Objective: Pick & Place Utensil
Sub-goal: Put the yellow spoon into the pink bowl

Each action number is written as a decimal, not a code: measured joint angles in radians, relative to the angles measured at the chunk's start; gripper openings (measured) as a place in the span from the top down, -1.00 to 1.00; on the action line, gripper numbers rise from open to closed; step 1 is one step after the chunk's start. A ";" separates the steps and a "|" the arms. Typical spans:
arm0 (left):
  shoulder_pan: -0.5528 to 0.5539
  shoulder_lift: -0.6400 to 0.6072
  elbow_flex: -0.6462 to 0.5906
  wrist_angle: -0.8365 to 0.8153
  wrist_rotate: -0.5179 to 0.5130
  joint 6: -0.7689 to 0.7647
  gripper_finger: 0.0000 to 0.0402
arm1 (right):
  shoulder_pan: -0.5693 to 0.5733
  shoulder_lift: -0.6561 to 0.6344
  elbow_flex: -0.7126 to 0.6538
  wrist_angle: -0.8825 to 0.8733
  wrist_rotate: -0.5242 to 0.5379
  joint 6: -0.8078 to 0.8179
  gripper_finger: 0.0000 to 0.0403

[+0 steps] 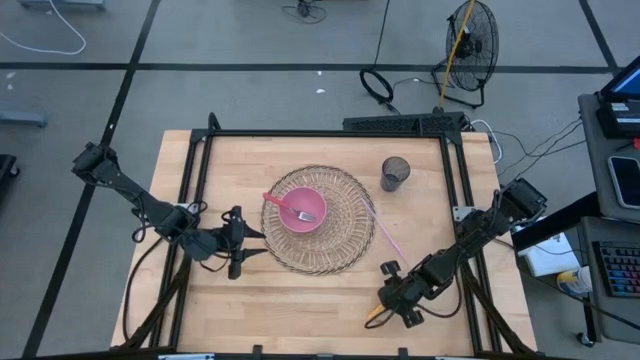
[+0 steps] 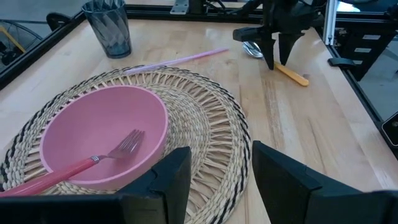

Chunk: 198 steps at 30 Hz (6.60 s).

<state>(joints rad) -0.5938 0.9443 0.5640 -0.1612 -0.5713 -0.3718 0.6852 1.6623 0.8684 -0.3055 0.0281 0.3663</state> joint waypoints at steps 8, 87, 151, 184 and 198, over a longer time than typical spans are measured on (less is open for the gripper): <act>0.000 0.000 0.000 0.000 0.000 0.004 0.15 | -0.055 0.001 0.000 -0.008 0.003 0.119 0.71; -0.006 0.000 0.000 -0.008 0.002 0.010 0.15 | -0.399 -0.116 -0.002 0.504 0.158 -0.136 0.76; -0.048 0.000 0.000 -0.047 -0.015 0.029 0.15 | -0.843 0.317 0.305 0.936 -0.022 -0.228 0.76; -0.048 0.000 0.000 -0.046 -0.034 0.023 0.15 | -0.843 0.317 0.305 0.892 -0.059 -0.211 0.76; -0.048 0.000 0.000 -0.044 -0.035 0.010 0.15 | -0.845 0.386 0.400 0.815 -0.094 -0.250 0.76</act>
<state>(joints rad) -0.6418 0.9443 0.5636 -0.2048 -0.6060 -0.3618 -0.1602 2.0483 1.2687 0.5091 -0.0663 0.1165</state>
